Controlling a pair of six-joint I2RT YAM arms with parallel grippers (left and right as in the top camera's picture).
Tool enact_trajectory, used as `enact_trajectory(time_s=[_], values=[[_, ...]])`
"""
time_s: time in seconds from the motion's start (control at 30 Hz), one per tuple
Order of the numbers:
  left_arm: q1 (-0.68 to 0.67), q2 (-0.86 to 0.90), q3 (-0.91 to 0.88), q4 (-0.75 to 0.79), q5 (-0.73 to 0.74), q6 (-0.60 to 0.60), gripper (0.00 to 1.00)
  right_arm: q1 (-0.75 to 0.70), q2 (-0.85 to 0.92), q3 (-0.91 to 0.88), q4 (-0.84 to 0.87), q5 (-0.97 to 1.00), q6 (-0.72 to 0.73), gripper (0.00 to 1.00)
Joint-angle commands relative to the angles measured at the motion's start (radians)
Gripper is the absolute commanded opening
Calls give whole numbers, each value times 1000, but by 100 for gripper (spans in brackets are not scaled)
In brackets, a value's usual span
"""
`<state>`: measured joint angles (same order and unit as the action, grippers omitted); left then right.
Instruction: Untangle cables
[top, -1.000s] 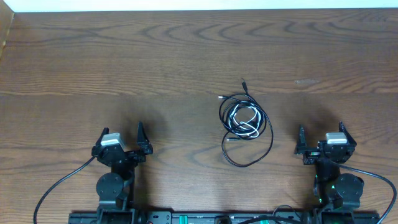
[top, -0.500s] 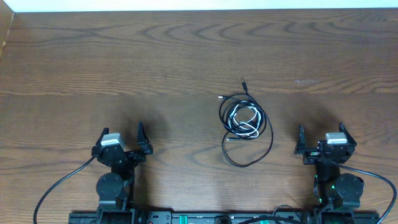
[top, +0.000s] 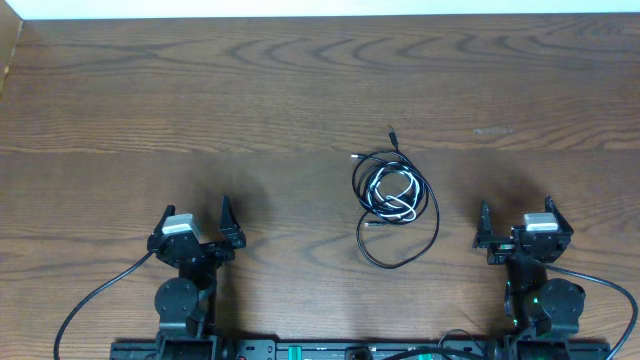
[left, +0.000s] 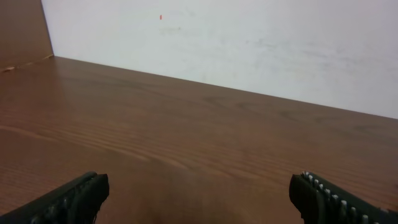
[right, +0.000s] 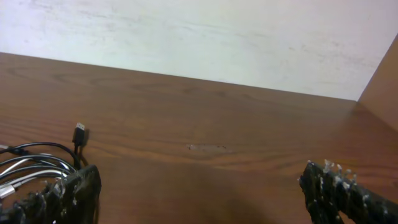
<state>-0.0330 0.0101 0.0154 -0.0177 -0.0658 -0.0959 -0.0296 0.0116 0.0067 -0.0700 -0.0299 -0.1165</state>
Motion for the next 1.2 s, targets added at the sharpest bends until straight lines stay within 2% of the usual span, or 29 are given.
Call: enact_trajectory(time_s=[0.0,0.63,0.83,0.97,1.17], values=[[1,-5,-11,-49,-21,17,98,2,-6,-1,-5,-6,11,99],[1,-5,-11,-48,-21,4,98,2,-6,-1,-4,-6,26,99],[1,-4,3,-58,-21,-103,98,2,-5,2,-2,-6,177,99],[1,18,56,-110,-20,-187,98,2,4,35,-45,-6,222,99],[1,161,218,-192,31,-195,98,2,84,174,-178,-7,233,99]])
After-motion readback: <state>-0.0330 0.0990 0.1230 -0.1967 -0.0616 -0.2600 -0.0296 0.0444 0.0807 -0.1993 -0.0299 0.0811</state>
